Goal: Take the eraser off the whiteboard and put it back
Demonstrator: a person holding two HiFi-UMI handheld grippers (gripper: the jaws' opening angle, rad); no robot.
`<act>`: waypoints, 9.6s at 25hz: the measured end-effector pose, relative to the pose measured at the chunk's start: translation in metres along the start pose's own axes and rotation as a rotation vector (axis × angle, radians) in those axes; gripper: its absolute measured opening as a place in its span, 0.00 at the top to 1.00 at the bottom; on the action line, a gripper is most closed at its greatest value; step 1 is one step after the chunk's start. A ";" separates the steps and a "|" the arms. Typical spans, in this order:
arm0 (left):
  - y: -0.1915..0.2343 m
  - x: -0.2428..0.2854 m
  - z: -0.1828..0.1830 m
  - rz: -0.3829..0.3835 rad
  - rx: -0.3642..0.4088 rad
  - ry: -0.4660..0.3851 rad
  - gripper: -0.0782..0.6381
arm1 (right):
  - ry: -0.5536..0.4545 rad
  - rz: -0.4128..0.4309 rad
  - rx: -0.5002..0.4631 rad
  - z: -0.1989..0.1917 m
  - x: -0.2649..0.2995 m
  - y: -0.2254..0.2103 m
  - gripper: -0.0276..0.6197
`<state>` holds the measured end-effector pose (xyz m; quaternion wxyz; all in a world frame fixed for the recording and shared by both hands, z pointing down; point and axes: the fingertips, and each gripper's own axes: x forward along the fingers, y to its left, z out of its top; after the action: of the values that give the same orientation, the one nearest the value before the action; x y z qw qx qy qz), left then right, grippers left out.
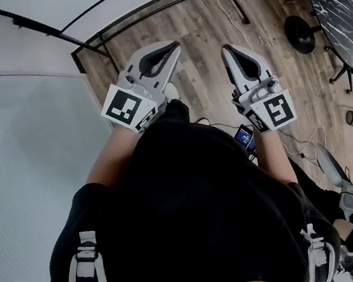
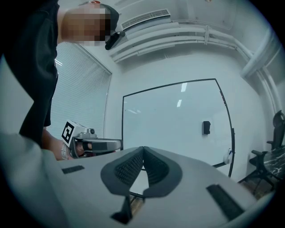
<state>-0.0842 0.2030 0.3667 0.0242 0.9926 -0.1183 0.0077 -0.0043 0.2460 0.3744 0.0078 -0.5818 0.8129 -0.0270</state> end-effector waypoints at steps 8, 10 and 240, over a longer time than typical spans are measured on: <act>0.055 0.033 0.009 -0.029 0.008 -0.007 0.88 | 0.019 -0.009 -0.020 0.011 0.057 -0.033 0.95; 0.067 0.038 0.012 -0.035 0.006 -0.014 0.88 | 0.026 -0.009 -0.023 0.013 0.069 -0.037 0.95; 0.393 0.056 0.061 0.548 0.083 -0.034 0.88 | -0.035 0.314 -0.120 0.070 0.419 -0.136 0.61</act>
<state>-0.1219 -0.1949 0.3252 -0.0216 0.9237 -0.3826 0.0020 -0.0078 -0.1965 0.3196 -0.0089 -0.4472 0.8938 0.0331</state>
